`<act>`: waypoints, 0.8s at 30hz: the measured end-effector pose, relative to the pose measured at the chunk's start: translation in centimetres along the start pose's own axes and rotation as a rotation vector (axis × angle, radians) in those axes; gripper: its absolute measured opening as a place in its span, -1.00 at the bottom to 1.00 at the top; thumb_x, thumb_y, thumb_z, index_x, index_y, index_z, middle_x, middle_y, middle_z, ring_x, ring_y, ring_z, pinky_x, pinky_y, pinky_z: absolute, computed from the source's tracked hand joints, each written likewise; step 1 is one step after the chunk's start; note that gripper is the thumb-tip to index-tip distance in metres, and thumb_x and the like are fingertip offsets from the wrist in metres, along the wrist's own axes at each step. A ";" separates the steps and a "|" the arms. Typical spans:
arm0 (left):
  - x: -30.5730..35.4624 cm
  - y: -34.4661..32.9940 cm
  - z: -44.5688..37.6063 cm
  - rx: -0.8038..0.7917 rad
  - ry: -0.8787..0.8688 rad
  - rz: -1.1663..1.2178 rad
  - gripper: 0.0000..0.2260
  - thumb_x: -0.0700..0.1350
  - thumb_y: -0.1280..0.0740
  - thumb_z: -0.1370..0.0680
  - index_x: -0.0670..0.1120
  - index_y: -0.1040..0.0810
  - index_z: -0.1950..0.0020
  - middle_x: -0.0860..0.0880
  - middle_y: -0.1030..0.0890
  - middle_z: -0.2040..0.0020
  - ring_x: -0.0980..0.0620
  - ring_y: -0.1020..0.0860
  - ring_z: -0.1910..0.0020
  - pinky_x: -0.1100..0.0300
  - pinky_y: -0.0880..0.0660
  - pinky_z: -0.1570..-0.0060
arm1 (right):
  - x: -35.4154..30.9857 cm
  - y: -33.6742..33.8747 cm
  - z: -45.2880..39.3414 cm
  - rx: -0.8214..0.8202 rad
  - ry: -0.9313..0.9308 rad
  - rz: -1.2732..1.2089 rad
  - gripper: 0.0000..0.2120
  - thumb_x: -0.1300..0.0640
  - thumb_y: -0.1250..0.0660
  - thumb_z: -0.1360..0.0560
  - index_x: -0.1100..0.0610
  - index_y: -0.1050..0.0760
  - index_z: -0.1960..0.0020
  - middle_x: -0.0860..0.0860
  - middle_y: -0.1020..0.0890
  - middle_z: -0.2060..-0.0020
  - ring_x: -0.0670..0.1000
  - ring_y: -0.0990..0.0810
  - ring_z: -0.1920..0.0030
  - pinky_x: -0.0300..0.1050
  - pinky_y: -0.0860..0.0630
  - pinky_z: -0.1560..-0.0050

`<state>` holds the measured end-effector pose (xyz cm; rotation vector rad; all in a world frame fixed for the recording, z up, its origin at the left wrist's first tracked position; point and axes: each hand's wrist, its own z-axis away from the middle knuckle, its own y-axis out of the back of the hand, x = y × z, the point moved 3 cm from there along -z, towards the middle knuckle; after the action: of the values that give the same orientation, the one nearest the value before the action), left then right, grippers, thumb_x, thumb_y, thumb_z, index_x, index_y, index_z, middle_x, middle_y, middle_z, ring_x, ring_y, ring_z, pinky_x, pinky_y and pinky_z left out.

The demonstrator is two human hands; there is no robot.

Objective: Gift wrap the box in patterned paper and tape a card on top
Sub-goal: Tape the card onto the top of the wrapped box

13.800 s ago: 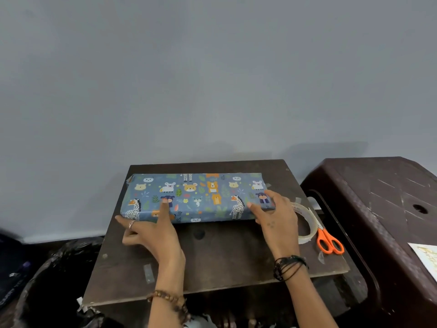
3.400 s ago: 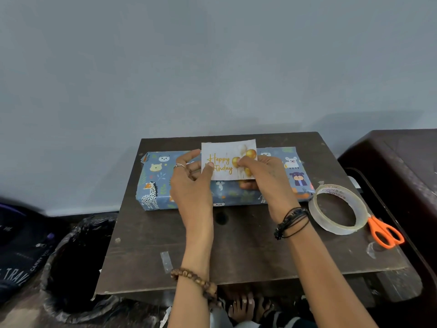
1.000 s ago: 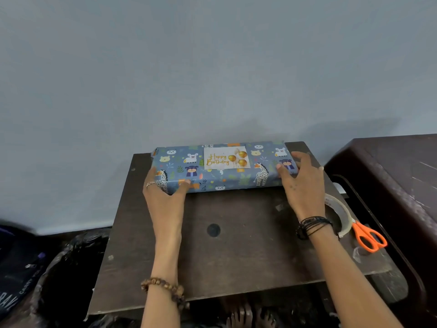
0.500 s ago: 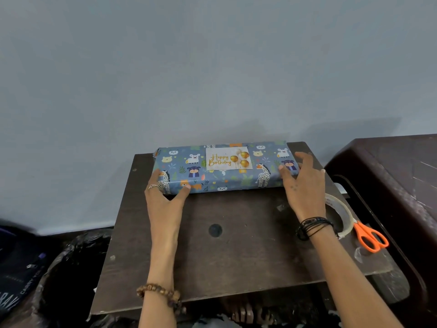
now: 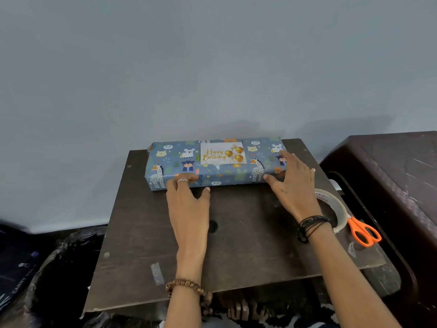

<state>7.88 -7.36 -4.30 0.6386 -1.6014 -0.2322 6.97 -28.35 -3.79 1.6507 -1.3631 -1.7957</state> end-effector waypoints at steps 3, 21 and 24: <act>-0.2 -0.6 -0.2 -0.042 0.019 0.009 -0.62 -0.13 -0.36 -0.51 -0.01 -0.38 -0.30 0.01 -0.29 -0.33 0.02 -0.35 -0.29 0.21 -0.31 -0.11 | -0.3 -0.3 -0.2 0.050 0.041 0.085 -0.45 -0.06 -0.29 -0.50 0.06 -0.24 -0.42 0.10 -0.33 -0.41 0.07 -0.15 -0.47 0.14 0.14 -0.46; 4.1 -6.7 8.1 -0.506 0.224 0.315 -0.93 -0.11 -0.31 -0.54 0.01 -0.54 0.14 -0.10 -0.62 0.16 0.05 -0.59 0.26 0.22 -0.57 0.25 | 2.8 7.4 8.2 0.234 -0.444 0.123 -0.70 0.09 -0.22 -0.54 0.16 -0.42 -0.24 0.13 -0.46 -0.15 0.18 -0.49 -0.11 -0.06 -0.35 0.08; 5.5 -8.1 9.8 -0.570 0.221 0.265 -0.86 -0.03 -0.32 -0.53 -0.08 -0.55 0.01 -0.06 -0.60 0.16 0.08 -0.58 0.25 0.28 -0.57 0.28 | 4.4 8.0 9.6 0.171 -0.528 0.086 -0.67 0.04 -0.25 -0.54 0.21 -0.39 -0.21 0.16 -0.49 -0.14 0.21 -0.51 -0.12 -0.03 -0.41 0.04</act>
<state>0.53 -19.00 -5.14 0.0088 -1.3040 -0.3874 -5.59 -31.69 -1.11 1.2059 -1.8158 -2.2099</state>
